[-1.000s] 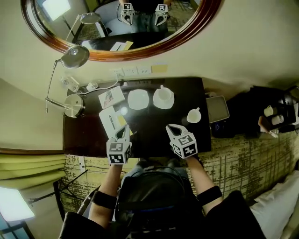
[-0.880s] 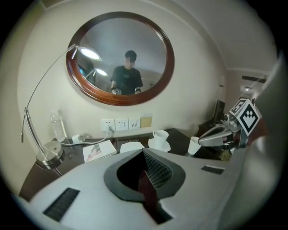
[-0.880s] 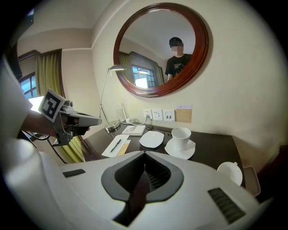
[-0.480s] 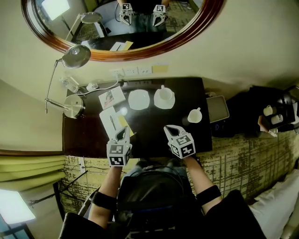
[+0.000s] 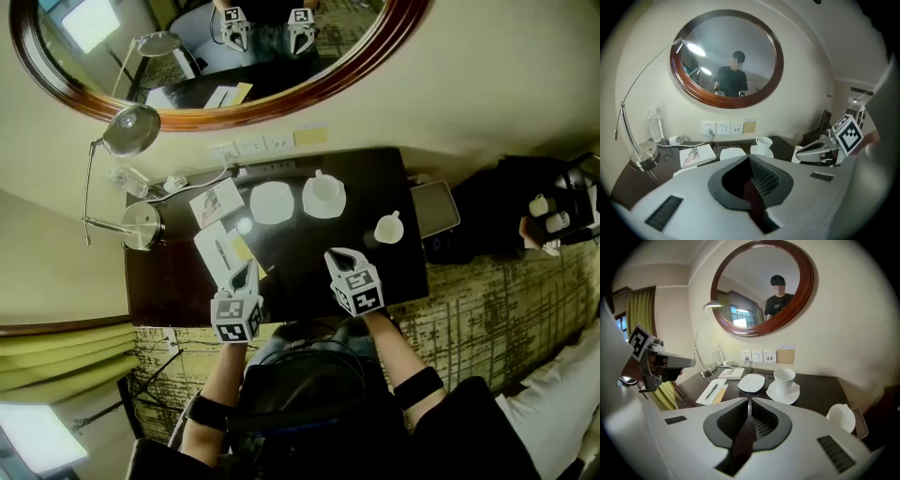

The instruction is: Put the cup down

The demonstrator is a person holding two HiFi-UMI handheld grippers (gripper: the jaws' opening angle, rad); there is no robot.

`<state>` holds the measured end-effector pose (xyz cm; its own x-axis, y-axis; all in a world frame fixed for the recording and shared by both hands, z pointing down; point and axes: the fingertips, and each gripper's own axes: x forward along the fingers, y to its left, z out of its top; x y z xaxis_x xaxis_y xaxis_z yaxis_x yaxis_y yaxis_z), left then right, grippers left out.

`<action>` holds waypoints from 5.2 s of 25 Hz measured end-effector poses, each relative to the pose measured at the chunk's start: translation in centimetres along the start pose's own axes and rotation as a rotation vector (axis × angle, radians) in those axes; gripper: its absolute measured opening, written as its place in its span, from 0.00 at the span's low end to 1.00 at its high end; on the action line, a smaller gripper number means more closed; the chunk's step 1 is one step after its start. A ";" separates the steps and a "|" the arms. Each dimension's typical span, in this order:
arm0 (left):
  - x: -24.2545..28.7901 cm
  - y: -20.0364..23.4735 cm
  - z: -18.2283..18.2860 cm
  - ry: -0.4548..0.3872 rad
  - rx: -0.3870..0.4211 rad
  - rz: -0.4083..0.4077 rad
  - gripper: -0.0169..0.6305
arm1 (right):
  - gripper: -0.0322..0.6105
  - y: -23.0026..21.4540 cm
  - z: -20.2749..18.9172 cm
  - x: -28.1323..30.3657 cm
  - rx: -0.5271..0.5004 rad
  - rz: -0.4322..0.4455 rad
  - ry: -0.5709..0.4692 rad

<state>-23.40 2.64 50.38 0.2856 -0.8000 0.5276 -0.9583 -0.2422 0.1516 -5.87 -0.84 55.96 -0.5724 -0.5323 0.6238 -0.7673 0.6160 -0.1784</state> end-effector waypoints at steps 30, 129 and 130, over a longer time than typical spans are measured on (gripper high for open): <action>10.9 -1.0 -1.8 0.090 0.115 -0.087 0.03 | 0.88 -13.5 3.4 17.3 0.099 -0.261 -0.064; 3.6 -8.1 -0.4 0.009 0.004 -0.021 0.04 | 0.41 -8.4 -1.6 -6.4 0.032 0.067 -0.046; 3.5 -8.3 -0.2 0.007 0.002 -0.015 0.04 | 0.39 -8.7 -1.5 -6.7 0.027 0.079 -0.045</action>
<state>-14.45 1.98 51.16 0.2995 -0.7924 0.5314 -0.9540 -0.2548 0.1578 5.08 -1.76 54.50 -0.6433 -0.5087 0.5722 -0.7265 0.6413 -0.2468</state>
